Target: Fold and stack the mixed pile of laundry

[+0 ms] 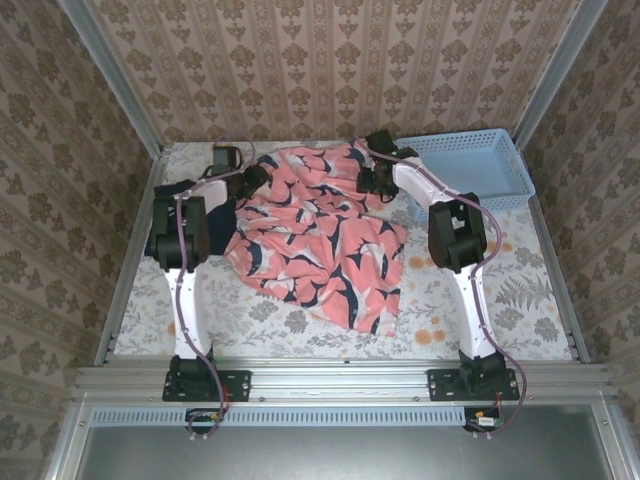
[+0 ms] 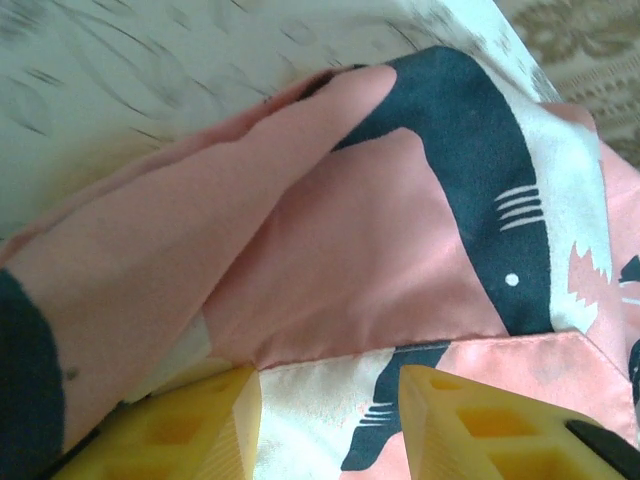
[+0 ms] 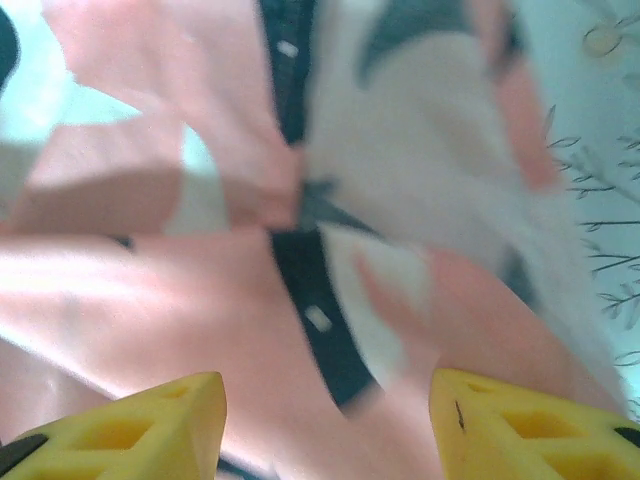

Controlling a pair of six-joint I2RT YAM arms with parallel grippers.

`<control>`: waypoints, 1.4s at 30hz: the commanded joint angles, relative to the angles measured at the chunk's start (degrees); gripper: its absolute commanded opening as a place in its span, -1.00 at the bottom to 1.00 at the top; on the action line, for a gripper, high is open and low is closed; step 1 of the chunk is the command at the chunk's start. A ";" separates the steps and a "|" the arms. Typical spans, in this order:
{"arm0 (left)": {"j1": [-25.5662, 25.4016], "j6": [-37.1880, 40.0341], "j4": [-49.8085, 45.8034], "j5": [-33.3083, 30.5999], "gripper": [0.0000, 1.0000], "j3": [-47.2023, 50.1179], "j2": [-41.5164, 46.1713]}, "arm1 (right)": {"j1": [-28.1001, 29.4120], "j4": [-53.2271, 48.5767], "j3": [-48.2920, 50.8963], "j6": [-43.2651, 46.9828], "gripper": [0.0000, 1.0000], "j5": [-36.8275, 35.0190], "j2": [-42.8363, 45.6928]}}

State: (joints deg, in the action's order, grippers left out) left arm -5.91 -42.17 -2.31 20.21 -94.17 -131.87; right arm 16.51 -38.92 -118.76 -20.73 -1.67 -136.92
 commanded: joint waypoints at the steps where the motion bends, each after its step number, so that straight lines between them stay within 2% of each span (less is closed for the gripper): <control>1: 0.51 1.17 -6.43 -3.06 -0.13 0.33 1.55 | 0.70 -2.42 2.05 2.35 0.17 -2.96 8.82; 3: -0.12 1.00 -5.36 -1.58 -0.04 1.74 3.73 | 2.23 -1.25 8.16 2.92 0.16 -2.89 14.64; 6: -0.73 1.01 -4.37 1.68 0.20 2.99 7.12 | 5.11 1.11 20.97 2.74 0.15 -5.85 24.00; 7: -0.97 1.10 -4.29 2.95 0.38 3.09 8.23 | 5.77 1.65 25.15 1.76 0.14 -6.03 26.82; 8: -1.18 1.14 -4.33 4.15 0.87 3.18 9.37 | 6.24 2.13 29.37 0.05 0.14 -5.98 29.62; 9: -1.38 1.30 -4.57 4.94 0.99 3.18 10.49 | 6.52 2.95 33.04 -1.59 0.13 -5.10 31.89; 14: -2.95 2.92 -4.70 5.53 1.00 8.01 19.43 | 10.10 7.61 48.64 -8.94 0.10 0.89 39.46; 18: -3.66 3.47 -2.97 6.08 1.00 17.70 27.99 | 12.87 10.22 54.07 -12.35 0.07 1.80 39.02; 20: -4.16 3.24 -1.87 6.60 0.91 24.21 32.55 | 12.63 11.51 56.54 -13.94 0.04 1.52 38.25; 24: -6.13 1.80 0.98 6.48 0.66 36.98 39.73 | 10.40 9.36 58.09 -15.01 0.03 -0.80 35.55; 28: -8.64 1.11 3.09 5.24 0.63 46.53 42.30 | 5.62 9.78 60.96 -15.00 0.04 -0.59 35.30; 35: -12.46 1.22 -1.01 3.17 0.58 52.96 43.33 | 2.08 10.72 60.62 -13.42 0.04 0.82 35.18; 39: -15.46 -1.82 -2.84 3.23 0.62 55.32 48.78 | 2.07 8.56 59.08 -11.79 0.06 -1.78 37.81; 40: -16.12 -2.13 -4.49 2.74 0.68 55.07 50.91 | 2.11 6.48 59.12 -10.98 0.09 -1.72 39.50; 42: -16.79 -2.06 -8.47 0.63 0.99 53.89 55.52 | 2.59 4.53 59.70 -9.60 0.16 -0.85 42.97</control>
State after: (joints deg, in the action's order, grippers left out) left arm -21.98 -42.98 -5.91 23.05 -39.11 -82.26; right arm 18.68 -29.32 -58.87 -32.71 -1.34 -99.26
